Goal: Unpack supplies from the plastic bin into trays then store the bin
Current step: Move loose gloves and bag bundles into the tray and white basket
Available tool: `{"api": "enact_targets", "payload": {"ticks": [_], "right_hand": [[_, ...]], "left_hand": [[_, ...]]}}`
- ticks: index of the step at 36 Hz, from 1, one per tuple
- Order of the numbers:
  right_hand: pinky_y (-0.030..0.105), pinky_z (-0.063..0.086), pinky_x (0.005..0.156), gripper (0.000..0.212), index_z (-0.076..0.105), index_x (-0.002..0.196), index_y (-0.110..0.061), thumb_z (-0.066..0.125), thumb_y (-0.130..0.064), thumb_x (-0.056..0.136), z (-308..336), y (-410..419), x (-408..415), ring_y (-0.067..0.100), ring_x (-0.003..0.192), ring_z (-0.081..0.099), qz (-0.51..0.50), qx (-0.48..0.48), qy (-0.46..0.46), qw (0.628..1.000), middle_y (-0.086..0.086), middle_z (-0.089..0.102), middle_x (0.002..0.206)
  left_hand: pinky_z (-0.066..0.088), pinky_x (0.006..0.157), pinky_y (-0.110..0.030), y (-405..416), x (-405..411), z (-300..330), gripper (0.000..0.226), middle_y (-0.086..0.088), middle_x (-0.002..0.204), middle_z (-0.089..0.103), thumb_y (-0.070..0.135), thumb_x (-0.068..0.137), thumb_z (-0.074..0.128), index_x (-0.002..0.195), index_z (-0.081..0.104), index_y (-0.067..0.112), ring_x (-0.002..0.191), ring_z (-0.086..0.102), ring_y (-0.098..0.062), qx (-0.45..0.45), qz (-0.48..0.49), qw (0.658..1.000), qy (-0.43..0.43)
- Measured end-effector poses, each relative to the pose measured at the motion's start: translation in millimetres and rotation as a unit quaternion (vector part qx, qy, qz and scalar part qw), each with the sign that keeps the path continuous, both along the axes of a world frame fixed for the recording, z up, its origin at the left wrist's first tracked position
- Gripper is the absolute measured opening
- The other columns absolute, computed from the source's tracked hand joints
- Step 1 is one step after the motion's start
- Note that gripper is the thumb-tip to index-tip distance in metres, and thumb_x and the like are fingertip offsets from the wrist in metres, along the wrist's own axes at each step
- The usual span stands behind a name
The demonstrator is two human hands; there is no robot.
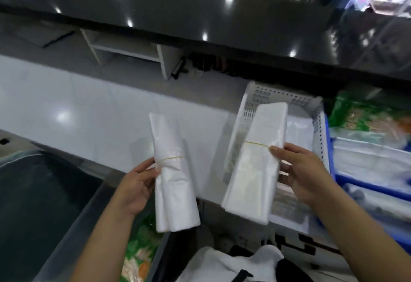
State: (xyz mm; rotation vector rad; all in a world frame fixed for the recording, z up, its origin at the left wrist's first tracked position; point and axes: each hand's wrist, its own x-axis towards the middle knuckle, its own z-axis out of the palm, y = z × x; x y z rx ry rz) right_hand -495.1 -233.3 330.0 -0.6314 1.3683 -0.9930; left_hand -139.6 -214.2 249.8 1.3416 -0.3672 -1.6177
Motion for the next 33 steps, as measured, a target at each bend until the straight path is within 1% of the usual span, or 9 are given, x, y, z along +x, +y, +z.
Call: {"api": "enact_targets", "payload": {"ticks": [5, 10, 14, 17, 20, 23, 25, 29, 33], "right_hand": [[0.036, 0.058, 0.059, 0.013, 0.07, 0.102, -0.01, 0.066, -0.014, 0.09, -18, -46, -38, 0.023, 0.07, 0.073, 0.013, 0.039, 0.003, 0.999, 0.009, 0.075, 0.093], [0.032, 0.056, 0.053, 0.013, 0.066, 0.1, -0.011, 0.069, -0.012, 0.087, -32, -97, -39, 0.019, 0.058, 0.069, 0.054, 0.051, 0.004, 0.997, 0.008, 0.069, 0.09], [0.032, 0.052, 0.05, 0.052, 0.049, 0.131, -0.013, 0.072, -0.008, 0.084, -53, -115, -29, 0.023, 0.067, 0.059, 0.064, 0.116, 0.072, 0.989, 0.013, 0.059, 0.103], [0.04, 0.057, 0.065, 0.068, 0.037, 0.144, -0.019, 0.071, -0.014, 0.085, -67, -115, -25, 0.028, 0.089, 0.06, 0.081, 0.103, 0.075, 0.989, 0.009, 0.055, 0.117], [0.045, 0.057, 0.079, 0.067, 0.039, 0.145, -0.022, 0.07, -0.016, 0.086, -74, -113, -24, 0.031, 0.106, 0.059, 0.092, 0.088, 0.089, 0.988, 0.009, 0.051, 0.135], [0.043, 0.058, 0.077, 0.058, 0.045, 0.14, -0.021, 0.065, -0.012, 0.087, -76, -116, -25, 0.029, 0.093, 0.063, 0.086, 0.08, 0.063, 0.991, 0.014, 0.06, 0.119], [0.043, 0.058, 0.076, 0.053, 0.048, 0.138, -0.02, 0.063, -0.011, 0.088, -76, -117, -27, 0.029, 0.087, 0.064, 0.093, 0.072, 0.062, 0.991, 0.014, 0.064, 0.109], [0.05, 0.057, 0.088, 0.05, 0.051, 0.136, -0.018, 0.064, -0.012, 0.088, -78, -114, -34, 0.035, 0.104, 0.066, 0.101, 0.061, 0.05, 0.992, 0.015, 0.064, 0.119], [0.043, 0.059, 0.08, 0.039, 0.058, 0.128, -0.019, 0.064, -0.012, 0.089, -78, -100, -40, 0.033, 0.111, 0.061, 0.116, 0.058, 0.016, 0.991, 0.012, 0.06, 0.125]], "left_hand": [[0.055, 0.069, -0.029, -38, -25, -7, 0.051, -0.003, 0.095, 0.077, 0.005, 0.067, 0.073, 0.117, 0.067, 0.016, 0.073, 0.072, -0.015, 0.041, -0.038, 0.998, -0.036], [0.06, 0.064, -0.031, -70, -41, -16, 0.036, -0.006, 0.086, 0.077, -0.006, 0.085, 0.061, 0.115, 0.066, 0.014, 0.067, 0.072, -0.017, 0.062, -0.07, 0.992, -0.083], [0.058, 0.073, -0.036, -79, -53, -17, 0.03, -0.007, 0.089, 0.074, 0.012, 0.089, 0.066, 0.118, 0.068, 0.008, 0.072, 0.069, -0.02, 0.067, -0.082, 0.984, -0.143], [0.056, 0.067, -0.031, -81, -54, -18, 0.039, -0.005, 0.094, 0.073, 0.024, 0.084, 0.074, 0.121, 0.067, 0.016, 0.074, 0.069, -0.017, 0.072, -0.099, 0.973, -0.194], [0.053, 0.055, -0.025, -80, -58, -19, 0.039, -0.002, 0.087, 0.076, 0.019, 0.081, 0.076, 0.119, 0.066, 0.023, 0.065, 0.07, -0.013, 0.091, -0.121, 0.957, -0.248], [0.055, 0.057, -0.026, -80, -63, -19, 0.04, -0.003, 0.089, 0.078, 0.015, 0.08, 0.077, 0.117, 0.067, 0.022, 0.069, 0.072, -0.015, 0.106, -0.126, 0.95, -0.266], [0.057, 0.059, -0.028, -81, -65, -18, 0.042, -0.005, 0.093, 0.078, 0.012, 0.079, 0.078, 0.118, 0.066, 0.02, 0.074, 0.074, -0.019, 0.111, -0.131, 0.951, -0.258], [0.06, 0.065, -0.034, -84, -68, -17, 0.046, -0.009, 0.1, 0.077, 0.007, 0.079, 0.077, 0.12, 0.062, 0.02, 0.083, 0.075, -0.024, 0.109, -0.139, 0.962, -0.208], [0.06, 0.065, -0.035, -87, -76, -16, 0.048, -0.007, 0.099, 0.078, 0.006, 0.075, 0.081, 0.117, 0.063, 0.022, 0.081, 0.075, -0.023, 0.11, -0.147, 0.964, -0.194]]}}
